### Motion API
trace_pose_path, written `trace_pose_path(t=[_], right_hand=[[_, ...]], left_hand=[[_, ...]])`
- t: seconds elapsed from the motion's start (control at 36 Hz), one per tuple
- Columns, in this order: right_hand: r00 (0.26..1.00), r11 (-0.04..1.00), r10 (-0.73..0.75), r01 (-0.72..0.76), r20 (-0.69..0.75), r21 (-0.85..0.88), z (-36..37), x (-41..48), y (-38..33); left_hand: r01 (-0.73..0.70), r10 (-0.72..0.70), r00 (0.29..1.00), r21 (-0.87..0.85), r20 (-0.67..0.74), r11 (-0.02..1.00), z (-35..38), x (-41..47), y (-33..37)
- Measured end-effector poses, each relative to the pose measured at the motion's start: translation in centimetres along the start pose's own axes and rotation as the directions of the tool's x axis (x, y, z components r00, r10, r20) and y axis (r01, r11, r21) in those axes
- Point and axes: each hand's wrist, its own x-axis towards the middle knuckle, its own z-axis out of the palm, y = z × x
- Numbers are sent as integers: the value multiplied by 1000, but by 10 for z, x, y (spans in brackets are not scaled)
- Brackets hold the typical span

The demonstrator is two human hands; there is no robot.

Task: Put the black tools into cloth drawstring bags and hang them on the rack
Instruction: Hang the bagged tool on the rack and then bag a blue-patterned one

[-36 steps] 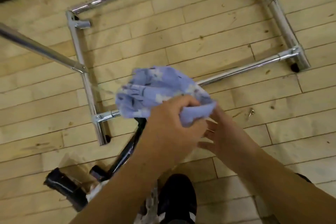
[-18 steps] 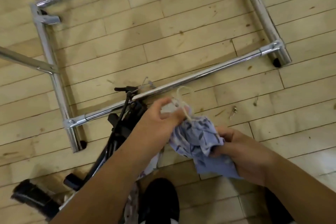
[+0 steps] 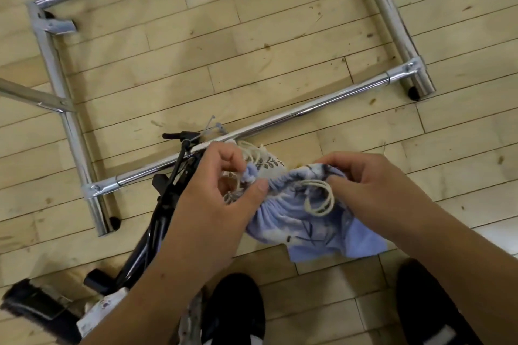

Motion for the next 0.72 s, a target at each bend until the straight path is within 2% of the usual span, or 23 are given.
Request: trace_pose_path(t=[0.08, 0.17, 0.22, 0.33, 0.42, 0.47, 0.5, 0.53, 0.58, 0.64, 0.72], right_hand=[[990, 998, 47, -43, -131, 39, -8, 5, 7], [962, 966, 172, -123, -213, 227, -19, 8, 16], [947, 927, 233, -147, -223, 344, -25, 10, 19], [952, 809, 300, -217, -66, 547, -26, 8, 18], [953, 710, 278, -290, 122, 642, -22, 5, 12], [951, 689, 222, -308, 213, 656, -18, -2, 4], [948, 698, 185, -311, 257, 645, -16, -6, 1], [951, 763, 155, -288, 268, 579, -14, -7, -3], [952, 939, 142, -216, 271, 269, -3, 0, -14], [931, 984, 177, -178, 318, -25, 4, 0, -24], [945, 999, -28, 15, 327, 44, 16, -9, -39]], left_hand=[[-66, 54, 997, 201, 62, 977, -9, 0, -5], [-108, 66, 991, 403, 117, 909, -19, 1, -9], [-61, 11, 994, 462, 110, 885, -24, 1, -11], [70, -96, 994, 388, 49, 919, -25, -1, -13], [57, -71, 996, 232, 52, 971, -20, -4, -10], [20, -29, 998, 160, 53, 987, -14, -3, -7], [-2, -7, 998, 161, 56, 987, -11, -2, -5], [-27, 15, 997, 180, 72, 983, -9, 0, -3], [-128, 93, 984, 245, 149, 961, -6, 4, -2], [-235, 163, 955, 298, 248, 925, -4, 9, 2], [-348, 248, 915, 308, 318, 886, -4, 12, 3]])
